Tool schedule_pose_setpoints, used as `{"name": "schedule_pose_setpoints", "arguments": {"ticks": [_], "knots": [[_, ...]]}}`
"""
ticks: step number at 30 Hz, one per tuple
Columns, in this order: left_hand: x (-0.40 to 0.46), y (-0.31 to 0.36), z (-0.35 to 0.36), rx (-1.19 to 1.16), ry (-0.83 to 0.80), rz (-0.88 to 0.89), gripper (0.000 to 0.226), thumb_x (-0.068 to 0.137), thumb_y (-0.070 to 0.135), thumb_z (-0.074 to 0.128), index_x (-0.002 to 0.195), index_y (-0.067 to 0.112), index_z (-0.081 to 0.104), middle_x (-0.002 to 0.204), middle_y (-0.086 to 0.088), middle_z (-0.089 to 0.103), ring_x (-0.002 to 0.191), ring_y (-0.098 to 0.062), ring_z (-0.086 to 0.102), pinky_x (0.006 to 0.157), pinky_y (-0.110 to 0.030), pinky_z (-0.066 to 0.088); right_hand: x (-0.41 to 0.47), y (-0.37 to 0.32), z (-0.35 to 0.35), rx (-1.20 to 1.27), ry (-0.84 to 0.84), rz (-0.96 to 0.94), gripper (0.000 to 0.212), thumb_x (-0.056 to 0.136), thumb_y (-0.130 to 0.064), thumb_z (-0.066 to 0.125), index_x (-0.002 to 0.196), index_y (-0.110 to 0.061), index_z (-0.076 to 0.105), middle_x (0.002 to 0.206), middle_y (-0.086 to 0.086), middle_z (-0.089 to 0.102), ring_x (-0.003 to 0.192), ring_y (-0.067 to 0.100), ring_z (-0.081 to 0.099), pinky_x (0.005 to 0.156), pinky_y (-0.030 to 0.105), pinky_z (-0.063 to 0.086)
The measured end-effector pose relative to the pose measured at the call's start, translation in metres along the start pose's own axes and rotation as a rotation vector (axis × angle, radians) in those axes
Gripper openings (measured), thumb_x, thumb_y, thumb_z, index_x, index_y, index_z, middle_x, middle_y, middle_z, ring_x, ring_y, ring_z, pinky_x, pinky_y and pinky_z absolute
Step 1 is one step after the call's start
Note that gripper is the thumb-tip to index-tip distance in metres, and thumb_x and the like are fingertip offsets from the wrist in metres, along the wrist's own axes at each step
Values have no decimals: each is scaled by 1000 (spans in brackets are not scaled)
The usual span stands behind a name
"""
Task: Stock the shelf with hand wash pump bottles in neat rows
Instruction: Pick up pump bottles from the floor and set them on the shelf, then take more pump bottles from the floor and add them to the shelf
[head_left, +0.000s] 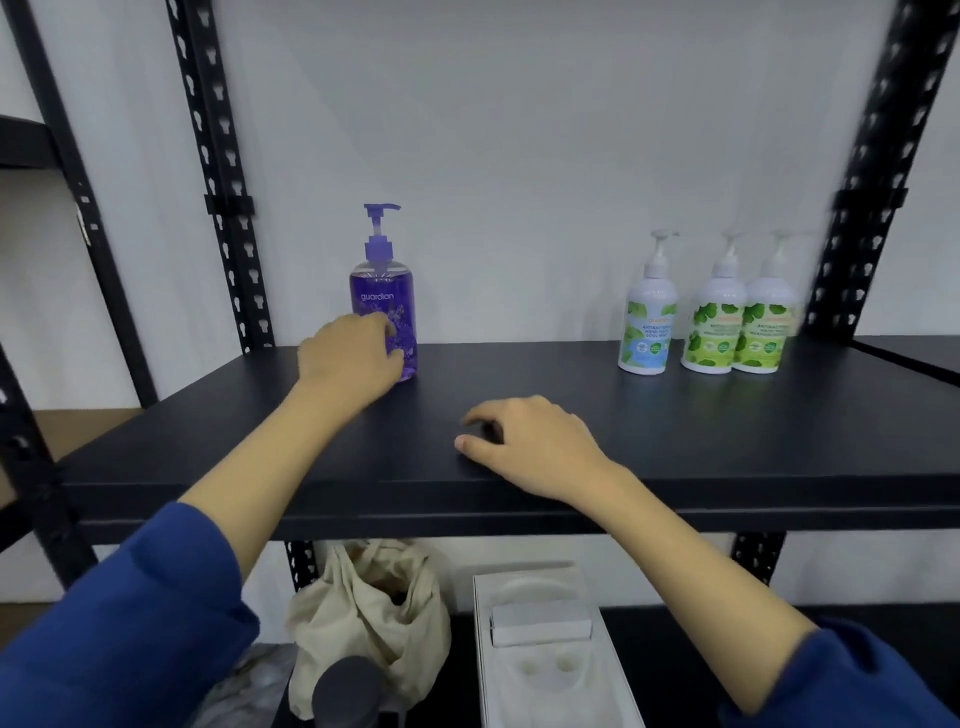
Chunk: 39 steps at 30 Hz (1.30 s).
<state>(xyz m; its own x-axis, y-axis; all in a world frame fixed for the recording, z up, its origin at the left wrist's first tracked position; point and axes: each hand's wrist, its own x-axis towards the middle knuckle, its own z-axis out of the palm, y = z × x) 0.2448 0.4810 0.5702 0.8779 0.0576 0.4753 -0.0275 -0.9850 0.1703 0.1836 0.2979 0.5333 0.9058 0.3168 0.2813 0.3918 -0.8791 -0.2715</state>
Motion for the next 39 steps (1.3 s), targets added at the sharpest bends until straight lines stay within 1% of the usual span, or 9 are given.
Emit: {"name": "schedule_pose_setpoints", "arguments": {"ticks": [3,10,14,18,22,26,30,34,39], "knots": [[-33,39,-20,12,-74,97,31,92,18,45,119,16,60,120,-15,58,104,-35,55,83,-38,45,-28,7,-13,-29,94,22,35,92,-49,48,118,-30,60,115,-3,64,106,22,57,73,29,36],[-125,133,-33,21,-109,417,30,91,17,42,113,13,61,113,-14,58,99,-34,56,71,-33,38,-136,48,-39,-90,239,192,24,91,-41,50,99,-25,67,94,-4,68,89,21,60,68,31,44],[-172,178,-5,-54,-159,596,25,93,20,43,108,11,61,107,-12,59,89,-29,53,67,-33,39,-204,85,-29,-145,167,382,25,91,-39,49,101,-25,67,98,-2,68,92,23,59,75,34,50],[-217,222,38,-44,-238,773,27,93,18,43,111,10,61,110,-13,60,97,-33,58,67,-32,37,-265,119,-13,-188,65,584,26,93,-38,49,102,-21,67,98,0,67,89,25,61,67,31,45],[-249,258,74,-57,-342,896,24,93,16,44,106,6,61,107,-17,59,93,-35,58,65,-35,39,-313,142,1,-180,23,738,27,93,-39,50,98,-20,68,94,3,68,84,25,62,69,34,50],[-273,292,112,-110,-435,1049,26,90,11,44,106,6,63,102,-13,61,89,-31,59,68,-36,49,-357,165,18,-190,-6,884,28,94,-35,48,100,-15,67,92,5,67,81,27,62,62,32,46],[-295,330,145,-98,-389,1241,25,93,16,42,108,12,62,100,-7,60,86,-27,58,59,-31,38,-409,186,48,-170,-28,1094,32,95,-33,46,100,-6,63,86,7,62,71,26,56,51,29,37],[-319,368,172,-74,-349,1406,23,96,21,41,109,15,59,103,-4,57,93,-25,57,59,-30,33,-466,190,97,-104,-8,1349,31,94,-30,44,108,-9,61,98,12,60,92,33,57,63,31,34],[-366,423,214,-22,-509,1631,27,97,24,41,116,15,58,112,-6,56,101,-26,57,67,-31,38,-536,182,170,-30,-2,1652,26,92,-24,42,103,-11,62,106,9,62,95,31,57,62,31,32]]}}
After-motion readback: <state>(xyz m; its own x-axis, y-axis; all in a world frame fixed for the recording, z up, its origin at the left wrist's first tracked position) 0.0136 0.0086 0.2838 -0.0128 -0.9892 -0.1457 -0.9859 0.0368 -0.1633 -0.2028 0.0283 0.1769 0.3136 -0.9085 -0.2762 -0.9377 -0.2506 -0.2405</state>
